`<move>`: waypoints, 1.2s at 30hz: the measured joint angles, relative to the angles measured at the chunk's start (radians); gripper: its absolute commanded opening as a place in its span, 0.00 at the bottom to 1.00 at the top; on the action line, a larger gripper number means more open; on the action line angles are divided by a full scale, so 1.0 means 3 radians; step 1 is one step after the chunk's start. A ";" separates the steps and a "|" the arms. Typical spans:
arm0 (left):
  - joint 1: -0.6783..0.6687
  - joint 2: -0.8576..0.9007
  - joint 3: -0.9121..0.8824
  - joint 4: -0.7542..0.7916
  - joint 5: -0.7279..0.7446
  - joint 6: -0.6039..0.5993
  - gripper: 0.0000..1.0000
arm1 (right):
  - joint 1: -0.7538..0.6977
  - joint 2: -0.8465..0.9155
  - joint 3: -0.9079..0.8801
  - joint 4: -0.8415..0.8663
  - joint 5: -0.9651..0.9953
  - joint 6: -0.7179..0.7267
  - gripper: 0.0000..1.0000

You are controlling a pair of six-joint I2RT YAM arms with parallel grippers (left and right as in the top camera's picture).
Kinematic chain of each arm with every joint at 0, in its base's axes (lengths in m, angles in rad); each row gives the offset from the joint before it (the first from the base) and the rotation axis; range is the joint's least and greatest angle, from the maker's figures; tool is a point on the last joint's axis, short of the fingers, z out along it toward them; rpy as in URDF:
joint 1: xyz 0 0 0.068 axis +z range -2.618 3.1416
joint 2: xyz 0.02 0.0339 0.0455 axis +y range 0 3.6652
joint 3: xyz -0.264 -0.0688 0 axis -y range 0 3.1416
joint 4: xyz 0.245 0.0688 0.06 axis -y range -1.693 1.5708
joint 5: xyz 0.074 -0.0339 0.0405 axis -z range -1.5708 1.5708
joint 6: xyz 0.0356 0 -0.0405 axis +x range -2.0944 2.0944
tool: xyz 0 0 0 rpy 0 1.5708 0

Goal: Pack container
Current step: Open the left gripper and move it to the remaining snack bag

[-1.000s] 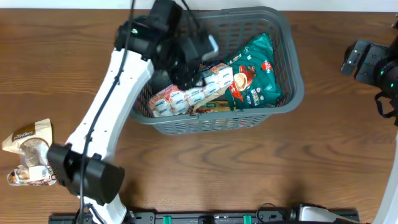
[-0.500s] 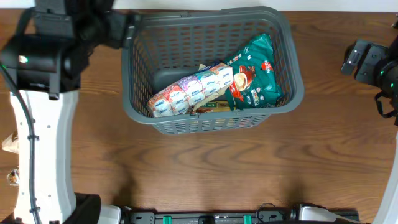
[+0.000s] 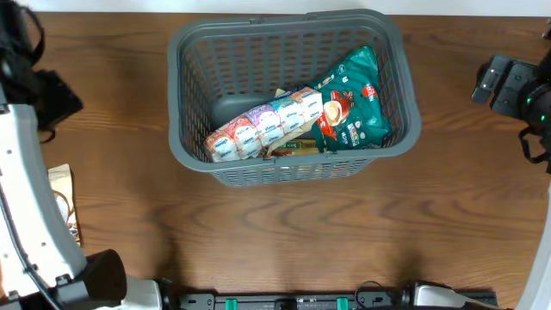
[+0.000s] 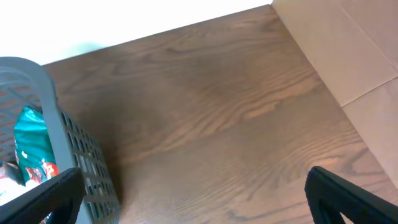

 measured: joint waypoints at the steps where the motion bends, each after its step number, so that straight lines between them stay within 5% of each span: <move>1: 0.0074 0.0000 -0.0093 -0.0001 -0.0008 -0.0097 0.87 | 0.0000 0.0000 0.0000 0.0000 0.0000 0.0000 0.99; 19: 0.0512 -0.0058 -0.1985 0.0324 -0.0310 -0.0233 0.91 | 0.0000 0.0000 0.0000 0.0000 0.0000 0.0000 0.99; 27: 0.0512 -0.0987 -0.2475 0.0558 -0.0322 -0.0070 0.91 | 0.0000 0.0000 0.0000 -0.0001 -0.0001 0.0000 0.99; 31: 0.0512 -0.1452 -0.2667 0.0670 -0.0228 0.0201 0.78 | 0.0000 0.0000 0.0000 0.0000 0.0000 0.0000 0.99; 36: 0.0512 -0.1597 -0.2979 0.0814 -0.0141 0.0537 0.79 | 0.0000 0.0000 0.0000 0.0000 -0.0001 0.0000 0.99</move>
